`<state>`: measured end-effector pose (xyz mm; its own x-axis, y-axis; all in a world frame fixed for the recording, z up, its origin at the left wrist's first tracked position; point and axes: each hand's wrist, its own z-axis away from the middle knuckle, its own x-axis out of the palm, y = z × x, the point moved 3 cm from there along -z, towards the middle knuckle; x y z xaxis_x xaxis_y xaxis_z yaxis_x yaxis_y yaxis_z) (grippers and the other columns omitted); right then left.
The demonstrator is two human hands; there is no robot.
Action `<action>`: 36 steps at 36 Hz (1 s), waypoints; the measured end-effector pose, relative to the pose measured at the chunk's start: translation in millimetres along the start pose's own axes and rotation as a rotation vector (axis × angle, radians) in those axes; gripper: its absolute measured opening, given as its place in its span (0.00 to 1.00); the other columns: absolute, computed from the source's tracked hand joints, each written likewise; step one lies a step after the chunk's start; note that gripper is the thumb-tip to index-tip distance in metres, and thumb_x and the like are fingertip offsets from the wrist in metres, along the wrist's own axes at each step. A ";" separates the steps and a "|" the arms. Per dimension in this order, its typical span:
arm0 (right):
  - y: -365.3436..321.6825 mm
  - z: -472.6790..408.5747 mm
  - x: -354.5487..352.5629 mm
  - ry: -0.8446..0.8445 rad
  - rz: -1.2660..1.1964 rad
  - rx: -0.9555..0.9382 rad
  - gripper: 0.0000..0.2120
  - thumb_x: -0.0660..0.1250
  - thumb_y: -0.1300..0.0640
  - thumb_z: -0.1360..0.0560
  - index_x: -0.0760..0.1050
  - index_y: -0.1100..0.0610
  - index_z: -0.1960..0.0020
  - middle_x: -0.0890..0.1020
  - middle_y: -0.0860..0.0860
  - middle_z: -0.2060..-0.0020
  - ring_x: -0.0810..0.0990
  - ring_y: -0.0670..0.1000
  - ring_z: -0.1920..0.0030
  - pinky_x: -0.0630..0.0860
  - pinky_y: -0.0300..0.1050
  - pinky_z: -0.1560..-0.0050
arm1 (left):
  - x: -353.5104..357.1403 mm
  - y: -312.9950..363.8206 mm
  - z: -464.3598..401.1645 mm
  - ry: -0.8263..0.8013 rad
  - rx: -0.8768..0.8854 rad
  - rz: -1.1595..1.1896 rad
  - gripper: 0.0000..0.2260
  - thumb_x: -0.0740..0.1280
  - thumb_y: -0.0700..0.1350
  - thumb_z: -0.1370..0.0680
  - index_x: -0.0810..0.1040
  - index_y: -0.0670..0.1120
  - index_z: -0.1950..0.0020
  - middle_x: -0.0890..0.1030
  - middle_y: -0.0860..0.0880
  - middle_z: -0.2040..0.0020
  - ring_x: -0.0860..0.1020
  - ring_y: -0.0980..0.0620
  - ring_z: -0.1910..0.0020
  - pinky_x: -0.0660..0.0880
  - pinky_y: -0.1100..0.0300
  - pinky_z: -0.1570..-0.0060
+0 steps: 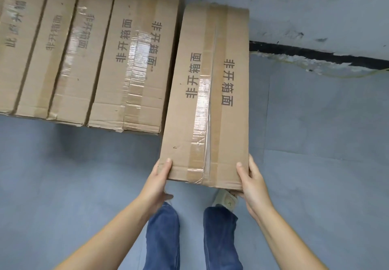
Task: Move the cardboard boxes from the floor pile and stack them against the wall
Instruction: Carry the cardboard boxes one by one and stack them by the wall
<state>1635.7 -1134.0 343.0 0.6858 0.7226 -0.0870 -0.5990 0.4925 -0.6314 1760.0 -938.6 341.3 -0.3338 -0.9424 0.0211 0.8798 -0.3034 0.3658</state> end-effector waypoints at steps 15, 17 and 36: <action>-31.7 -86.2 46.8 -0.052 0.065 -0.115 0.21 0.58 0.57 0.18 0.65 0.43 0.28 0.79 0.43 0.40 0.79 0.47 0.46 0.78 0.51 0.50 | 8.7 61.0 -74.4 0.027 -0.024 0.682 0.11 0.58 0.47 0.17 0.72 0.46 0.38 0.74 0.43 0.34 0.72 0.42 0.34 0.66 0.32 0.39; -34.8 -104.5 54.0 -0.025 0.073 -0.122 0.21 0.57 0.57 0.18 0.63 0.44 0.27 0.78 0.45 0.38 0.78 0.48 0.45 0.78 0.49 0.52 | 9.9 73.7 -87.8 0.007 -0.047 0.776 0.10 0.56 0.46 0.17 0.71 0.44 0.40 0.72 0.42 0.33 0.71 0.39 0.33 0.66 0.33 0.38; -24.2 -125.4 59.0 -0.058 0.170 -0.085 0.21 0.53 0.55 0.17 0.59 0.39 0.26 0.77 0.39 0.40 0.77 0.46 0.43 0.77 0.50 0.48 | -9.8 82.0 -110.7 0.009 -0.049 0.800 0.06 0.56 0.37 0.19 0.71 0.37 0.48 0.72 0.38 0.33 0.72 0.38 0.34 0.66 0.34 0.38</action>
<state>1742.5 -1164.1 256.5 0.5513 0.8199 -0.1544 -0.6651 0.3202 -0.6746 1872.9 -969.8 268.1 0.4072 -0.8778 0.2522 0.8653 0.4592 0.2012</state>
